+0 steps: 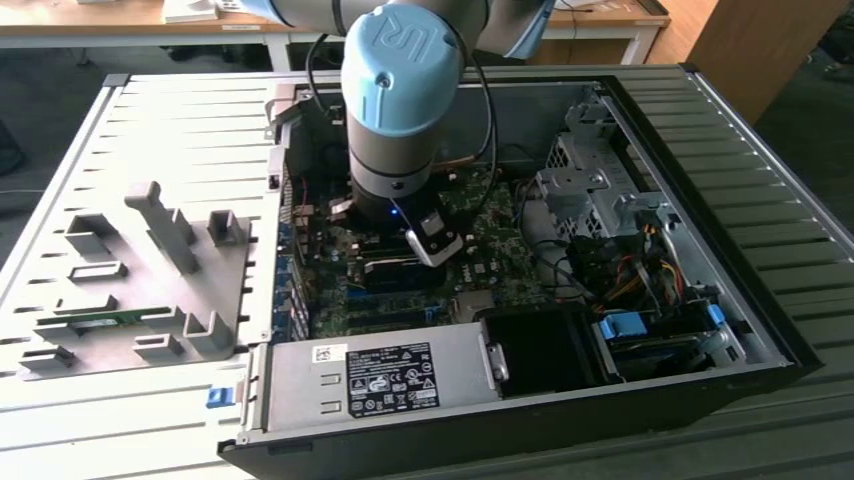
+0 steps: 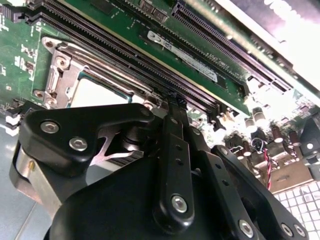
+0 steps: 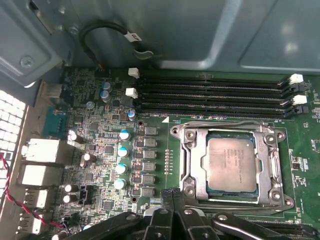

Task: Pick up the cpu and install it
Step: 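Install the second cpu locking lever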

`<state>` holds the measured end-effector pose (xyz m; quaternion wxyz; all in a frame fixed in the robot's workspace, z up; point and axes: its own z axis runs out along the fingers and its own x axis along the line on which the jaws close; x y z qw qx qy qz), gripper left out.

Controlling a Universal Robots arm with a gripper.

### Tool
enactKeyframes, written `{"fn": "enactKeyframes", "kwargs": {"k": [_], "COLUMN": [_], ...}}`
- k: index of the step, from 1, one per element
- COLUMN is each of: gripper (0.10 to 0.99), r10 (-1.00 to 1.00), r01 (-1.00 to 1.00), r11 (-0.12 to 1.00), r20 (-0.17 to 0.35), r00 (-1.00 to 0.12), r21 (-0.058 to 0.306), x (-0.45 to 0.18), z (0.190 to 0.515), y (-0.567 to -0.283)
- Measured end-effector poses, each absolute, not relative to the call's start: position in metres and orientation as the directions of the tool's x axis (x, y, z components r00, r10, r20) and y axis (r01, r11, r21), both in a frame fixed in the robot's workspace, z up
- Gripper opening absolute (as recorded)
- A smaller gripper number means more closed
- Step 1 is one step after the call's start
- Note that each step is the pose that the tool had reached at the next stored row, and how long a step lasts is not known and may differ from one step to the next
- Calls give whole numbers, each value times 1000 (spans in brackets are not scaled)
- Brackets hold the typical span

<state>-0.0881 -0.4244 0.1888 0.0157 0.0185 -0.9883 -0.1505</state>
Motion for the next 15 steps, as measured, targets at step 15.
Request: {"fn": "enactKeyframes", "kwargs": {"k": [15], "gripper": [106], "r10": [-39], "r01": [-30], "r11": [946], "r20": [24], "r00": [-999], "r21": [324], "x": [-88], "z": [210], "y": [-424]}}
